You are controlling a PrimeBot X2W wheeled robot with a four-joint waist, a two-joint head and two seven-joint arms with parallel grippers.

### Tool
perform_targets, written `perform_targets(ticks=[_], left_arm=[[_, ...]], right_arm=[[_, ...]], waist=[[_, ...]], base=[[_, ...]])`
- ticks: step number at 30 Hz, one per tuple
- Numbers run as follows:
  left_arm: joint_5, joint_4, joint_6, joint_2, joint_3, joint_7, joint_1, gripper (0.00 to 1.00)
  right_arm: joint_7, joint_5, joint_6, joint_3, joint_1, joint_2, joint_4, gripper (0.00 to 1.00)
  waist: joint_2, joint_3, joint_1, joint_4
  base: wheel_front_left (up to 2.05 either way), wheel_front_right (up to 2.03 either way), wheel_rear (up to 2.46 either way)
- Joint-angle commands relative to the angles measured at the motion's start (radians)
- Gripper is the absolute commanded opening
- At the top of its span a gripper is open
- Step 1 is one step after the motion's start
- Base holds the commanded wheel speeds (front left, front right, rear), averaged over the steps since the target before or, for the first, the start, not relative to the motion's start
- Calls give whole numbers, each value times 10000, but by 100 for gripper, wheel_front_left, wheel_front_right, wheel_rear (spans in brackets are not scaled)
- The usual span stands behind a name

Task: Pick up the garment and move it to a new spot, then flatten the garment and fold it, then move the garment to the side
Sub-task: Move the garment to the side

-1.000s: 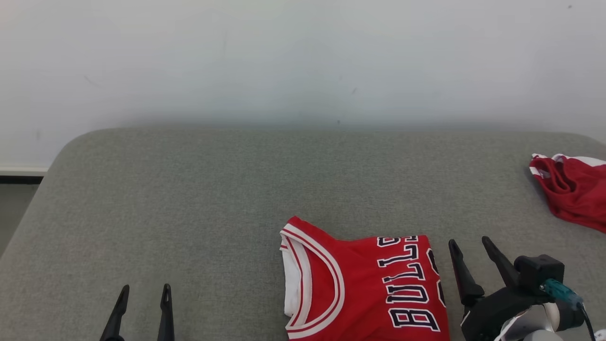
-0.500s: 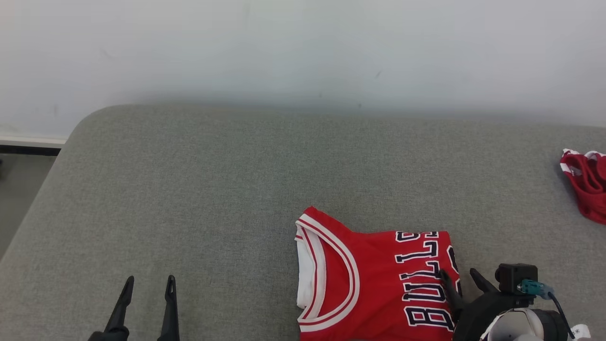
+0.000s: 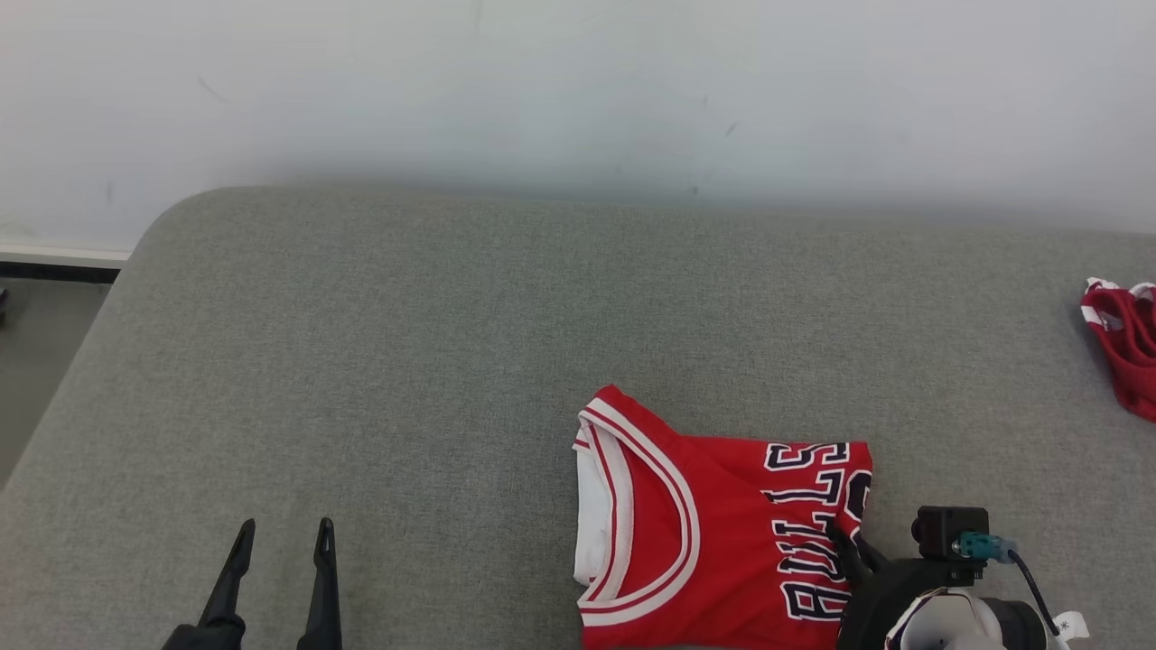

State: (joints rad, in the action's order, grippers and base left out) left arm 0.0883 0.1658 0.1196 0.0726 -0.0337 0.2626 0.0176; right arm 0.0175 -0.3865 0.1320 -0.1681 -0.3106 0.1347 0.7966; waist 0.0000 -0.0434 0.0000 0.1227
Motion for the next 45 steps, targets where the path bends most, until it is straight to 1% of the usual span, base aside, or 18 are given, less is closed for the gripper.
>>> perform_targets(ticks=[1,5,9,13,17,22,28,35,37,45], left_arm=[[-48,10,12,-16,-12,27,-78,100],[10,-66,-5,-66,19,27,-206,100],[68,-86,4,-84,18,27,-377,100],[75,-163,25,-99,63,27,-637,100],[45,-325,25,-64,65,27,-924,100],[101,-823,57,32,-31,27,-1330,100],[-19,-1464,91,416,-91,27,-1767,100],[-235,-2342,93,1167,5,27,-2073,100],[-250,-2473,94,1262,12,27,-2121,100],[-403,-3373,38,1817,-157,-136,-1866,100]], right_arm=[[43,-31,-33,-37,0,15,178,0],[-256,-9,-32,-238,-904,253,92,0],[-307,-72,-32,-490,-1922,399,59,0],[-372,-146,-32,-642,-3020,680,64,0],[-390,-181,-32,-805,-4078,1131,-1,0],[-405,-226,-32,-1013,-5271,1893,-119,0],[-553,-432,-32,-1083,-6432,2698,-83,0],[-681,-680,-32,-1080,-7475,3278,276,0],[-720,-708,-32,-1089,-7605,3376,363,0],[-748,-810,-32,-1496,-8578,3825,950,0]], waist=[[0,-18,0,-19],[0,-324,0,-131],[0,-732,0,-297],[0,-1266,0,-443],[0,-1933,0,-729],[0,-2859,0,-1313],[0,-3926,0,-2168],[0,-5051,0,-3146],[0,-5152,0,-3245],[0,-5705,0,-4079]], base=[[0,0,0],[0,0,0],[0,0,0],[0,0,0],[0,0,0],[0,0,0],[0,0,0],[0,0,0],[0,0,0],[0,0,0]])
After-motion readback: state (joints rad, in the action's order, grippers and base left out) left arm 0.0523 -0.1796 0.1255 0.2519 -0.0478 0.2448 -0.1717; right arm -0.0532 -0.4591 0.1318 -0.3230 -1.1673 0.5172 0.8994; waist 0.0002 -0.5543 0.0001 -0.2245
